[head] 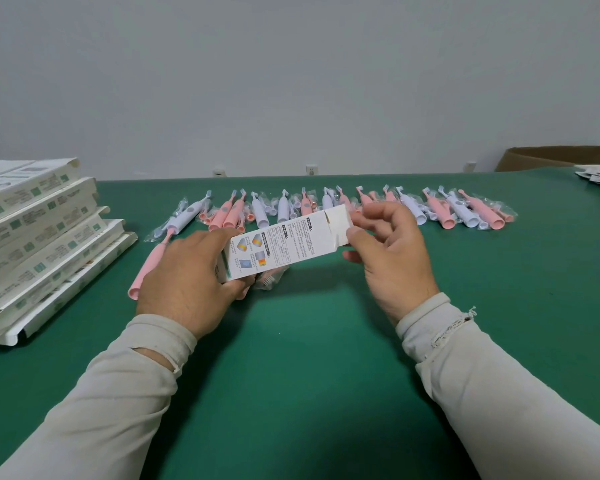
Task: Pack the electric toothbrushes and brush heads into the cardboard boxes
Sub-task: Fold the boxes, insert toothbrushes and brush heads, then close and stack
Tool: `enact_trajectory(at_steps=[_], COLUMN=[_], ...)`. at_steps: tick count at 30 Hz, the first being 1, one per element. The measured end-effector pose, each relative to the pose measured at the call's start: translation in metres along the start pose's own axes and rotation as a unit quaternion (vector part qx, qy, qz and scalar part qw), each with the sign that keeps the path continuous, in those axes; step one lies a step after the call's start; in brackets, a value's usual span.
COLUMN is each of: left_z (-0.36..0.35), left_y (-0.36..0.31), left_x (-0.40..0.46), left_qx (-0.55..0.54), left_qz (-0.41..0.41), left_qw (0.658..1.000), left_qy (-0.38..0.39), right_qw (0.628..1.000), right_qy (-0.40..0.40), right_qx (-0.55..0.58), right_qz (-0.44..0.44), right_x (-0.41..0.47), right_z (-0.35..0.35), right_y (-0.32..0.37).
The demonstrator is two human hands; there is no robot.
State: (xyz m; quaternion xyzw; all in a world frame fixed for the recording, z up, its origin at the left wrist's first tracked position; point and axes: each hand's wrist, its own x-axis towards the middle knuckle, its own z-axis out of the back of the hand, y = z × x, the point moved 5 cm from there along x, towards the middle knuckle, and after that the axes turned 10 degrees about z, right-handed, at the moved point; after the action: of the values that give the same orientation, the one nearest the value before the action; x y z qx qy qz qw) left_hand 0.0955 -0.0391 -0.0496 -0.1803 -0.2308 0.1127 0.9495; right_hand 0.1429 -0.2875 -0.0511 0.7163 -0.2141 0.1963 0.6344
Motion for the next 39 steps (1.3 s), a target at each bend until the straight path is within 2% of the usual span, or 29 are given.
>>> enact_trajectory(at_steps=[7, 20, 24, 27, 29, 32, 35, 37, 39], left_z=[0.0, 0.001, 0.0, 0.0, 0.001, -0.002, -0.002, -0.003, -0.006], left_y=[-0.002, -0.003, -0.003, -0.004, -0.008, -0.012, -0.012, -0.021, -0.037], left_x=[0.0, -0.001, -0.002, -0.003, -0.005, -0.008, -0.009, -0.013, -0.02], left_qx=[0.011, 0.037, 0.035, 0.031, 0.008, -0.036, -0.057, -0.089, -0.128], left_qz=[0.001, -0.005, -0.004, -0.005, -0.025, -0.063, -0.083, -0.089, -0.088], left_qw=[1.0, 0.999, 0.999, 0.999, 1.0, 0.997, 0.995, 0.992, 0.988], left_qy=[-0.002, -0.007, -0.004, -0.009, 0.003, 0.029, 0.016, -0.007, -0.016], right_qw=[0.998, 0.998, 0.998, 0.997, 0.997, 0.997, 0.989, 0.982, 0.983], right_qy=[0.013, 0.026, 0.044, 0.07, 0.065, -0.016, -0.08, -0.079, -0.02], right_qx=[-0.043, -0.063, -0.05, 0.002, 0.05, 0.067, 0.085, 0.097, 0.046], right_qz=[0.047, 0.015, 0.015, 0.018, 0.002, -0.034, -0.096, -0.143, -0.176], right_x=[-0.003, -0.002, -0.005, -0.01, -0.012, -0.007, -0.004, -0.013, -0.031], right_z=[-0.003, -0.001, -0.005, -0.016, -0.021, -0.015, -0.008, -0.009, -0.023], right_y=[0.01, 0.003, -0.001, -0.002, -0.007, -0.012, -0.011, -0.01, -0.007])
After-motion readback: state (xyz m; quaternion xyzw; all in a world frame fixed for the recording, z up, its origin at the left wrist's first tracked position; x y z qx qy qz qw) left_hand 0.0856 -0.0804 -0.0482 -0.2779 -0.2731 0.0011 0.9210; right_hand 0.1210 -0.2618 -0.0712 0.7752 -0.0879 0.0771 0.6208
